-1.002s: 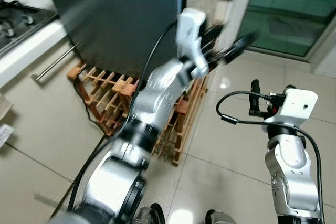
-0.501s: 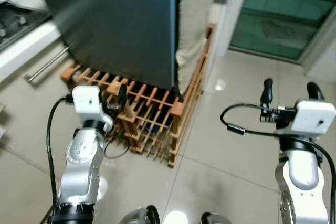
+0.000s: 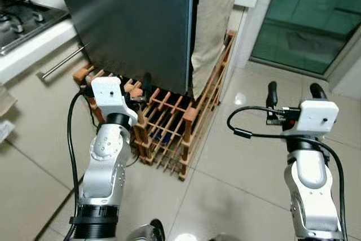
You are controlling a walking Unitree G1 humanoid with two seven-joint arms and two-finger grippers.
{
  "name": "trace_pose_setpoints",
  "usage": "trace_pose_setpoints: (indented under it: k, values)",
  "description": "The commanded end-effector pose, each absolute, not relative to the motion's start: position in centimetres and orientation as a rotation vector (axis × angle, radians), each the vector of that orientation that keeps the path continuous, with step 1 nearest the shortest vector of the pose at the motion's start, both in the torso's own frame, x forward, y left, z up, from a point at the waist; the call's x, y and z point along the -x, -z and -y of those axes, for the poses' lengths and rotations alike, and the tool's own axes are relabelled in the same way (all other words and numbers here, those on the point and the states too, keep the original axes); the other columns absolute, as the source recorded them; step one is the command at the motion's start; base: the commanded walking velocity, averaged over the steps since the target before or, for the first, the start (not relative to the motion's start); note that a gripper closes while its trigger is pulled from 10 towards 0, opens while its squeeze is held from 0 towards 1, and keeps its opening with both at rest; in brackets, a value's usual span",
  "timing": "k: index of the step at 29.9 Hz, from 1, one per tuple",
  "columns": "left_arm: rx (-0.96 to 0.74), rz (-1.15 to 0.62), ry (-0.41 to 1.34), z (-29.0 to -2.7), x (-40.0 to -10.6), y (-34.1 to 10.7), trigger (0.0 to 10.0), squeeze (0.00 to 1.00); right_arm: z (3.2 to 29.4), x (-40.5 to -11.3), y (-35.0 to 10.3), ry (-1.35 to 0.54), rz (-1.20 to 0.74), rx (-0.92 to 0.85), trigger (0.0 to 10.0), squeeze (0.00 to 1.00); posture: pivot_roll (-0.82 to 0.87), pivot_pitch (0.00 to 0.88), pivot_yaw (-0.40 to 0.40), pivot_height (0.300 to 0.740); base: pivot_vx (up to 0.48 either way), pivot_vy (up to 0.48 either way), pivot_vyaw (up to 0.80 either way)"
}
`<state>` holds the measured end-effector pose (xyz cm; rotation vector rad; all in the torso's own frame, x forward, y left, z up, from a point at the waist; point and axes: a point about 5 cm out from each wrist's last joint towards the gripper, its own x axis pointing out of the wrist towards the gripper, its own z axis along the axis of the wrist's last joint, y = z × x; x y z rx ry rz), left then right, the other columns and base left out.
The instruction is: Restocking fridge
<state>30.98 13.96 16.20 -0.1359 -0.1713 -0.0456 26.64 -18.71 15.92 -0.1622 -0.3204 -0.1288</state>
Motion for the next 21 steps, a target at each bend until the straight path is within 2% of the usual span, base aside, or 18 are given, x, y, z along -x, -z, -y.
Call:
trace_pose_setpoints:
  k: [1, 4, 8, 17, 18, 21]
  values:
    - [0.141, 0.150, 0.050, -13.2, -31.7, -16.3, 10.0, 0.00, 19.2, -26.8, -15.6, 0.140, 0.289, 0.170, 10.0, 0.00, -0.16, 0.055, 0.037, 0.740, 0.326, -0.349, 0.00]
    - [0.131, 0.126, 0.070, -12.6, -32.6, -16.4, 10.0, 0.00, 19.3, -27.0, -15.6, 0.143, 0.284, 0.170, 10.0, 0.00, -0.16, 0.054, 0.039, 0.740, 0.329, -0.346, 0.51]
    - [0.127, 0.113, 0.079, -12.3, -32.9, -16.5, 10.0, 0.00, 19.5, -27.1, -15.5, 0.150, 0.280, 0.168, 10.0, 0.00, -0.16, 0.054, 0.041, 0.740, 0.000, 0.000, 0.64]
    - [0.152, 0.144, 0.208, -11.9, -31.6, -16.8, 10.0, 0.00, 19.5, -26.6, -16.0, 0.172, 0.317, 0.211, 10.0, 0.00, -0.16, 0.058, 0.049, 0.740, 0.000, 0.000, 0.00]
    - [0.159, 0.194, 0.200, -12.7, -30.7, -17.6, 10.0, 0.00, 19.2, -26.3, -17.6, 0.171, 0.403, 0.251, 10.0, 0.00, -0.16, 0.060, 0.049, 0.740, 0.000, 0.000, 0.00]
    - [0.136, 0.255, 0.173, -13.6, -29.8, -18.8, 10.0, 0.00, 19.3, -26.0, -18.8, 0.173, 0.450, 0.240, 10.0, 0.00, -0.15, 0.056, 0.043, 0.740, 0.000, 0.000, 0.00]
